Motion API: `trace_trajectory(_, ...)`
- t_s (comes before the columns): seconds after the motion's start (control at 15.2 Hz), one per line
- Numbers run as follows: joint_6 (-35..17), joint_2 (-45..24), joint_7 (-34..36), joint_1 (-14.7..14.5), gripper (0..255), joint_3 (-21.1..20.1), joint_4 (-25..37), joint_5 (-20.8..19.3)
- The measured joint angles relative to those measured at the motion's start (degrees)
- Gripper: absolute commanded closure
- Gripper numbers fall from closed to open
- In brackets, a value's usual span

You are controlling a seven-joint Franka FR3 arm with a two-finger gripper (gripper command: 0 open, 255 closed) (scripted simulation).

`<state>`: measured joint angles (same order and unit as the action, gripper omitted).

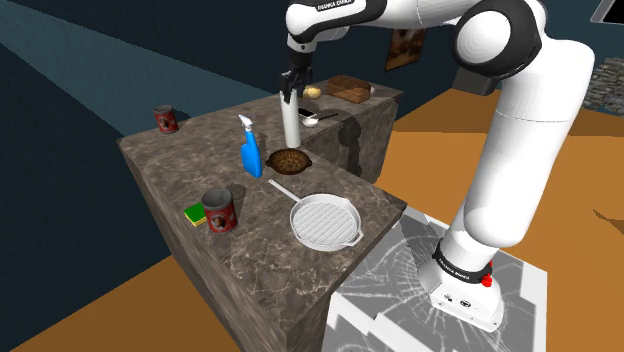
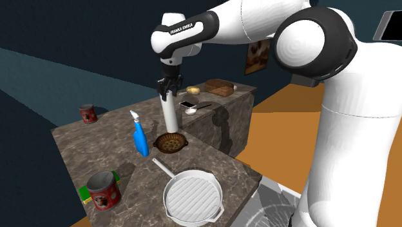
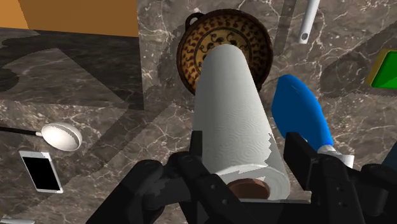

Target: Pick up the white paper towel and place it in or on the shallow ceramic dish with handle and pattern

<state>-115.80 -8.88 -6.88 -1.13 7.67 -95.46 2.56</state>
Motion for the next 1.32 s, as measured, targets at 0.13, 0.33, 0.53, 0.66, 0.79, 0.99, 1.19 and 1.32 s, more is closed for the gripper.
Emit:
trace_trajectory(0.13,-1.5,0.3,0.0,-0.1,255,0.0,-1.7,0.0)
trace_trajectory(0.33,-3.8,-0.3,-0.1,0.0,255,0.0,-3.6,0.1)
trace_trajectory(0.53,-6.0,-0.8,-0.2,-0.1,255,-0.1,-5.2,0.2)
trace_trajectory(0.66,-7.4,-1.0,-0.3,0.0,255,-0.1,-6.5,0.3)
trace_trajectory(0.79,-8.7,-1.3,-0.4,0.0,255,-0.1,-7.4,0.4)
trace_trajectory(0.99,-9.2,-1.4,-0.3,-0.1,255,-0.1,-7.9,0.4)
trace_trajectory(1.19,-9.3,-1.4,-0.3,-0.1,255,-0.1,-7.9,0.4)
trace_trajectory(1.32,-9.3,-1.4,-0.3,-0.1,0,-0.1,-8.0,0.4)
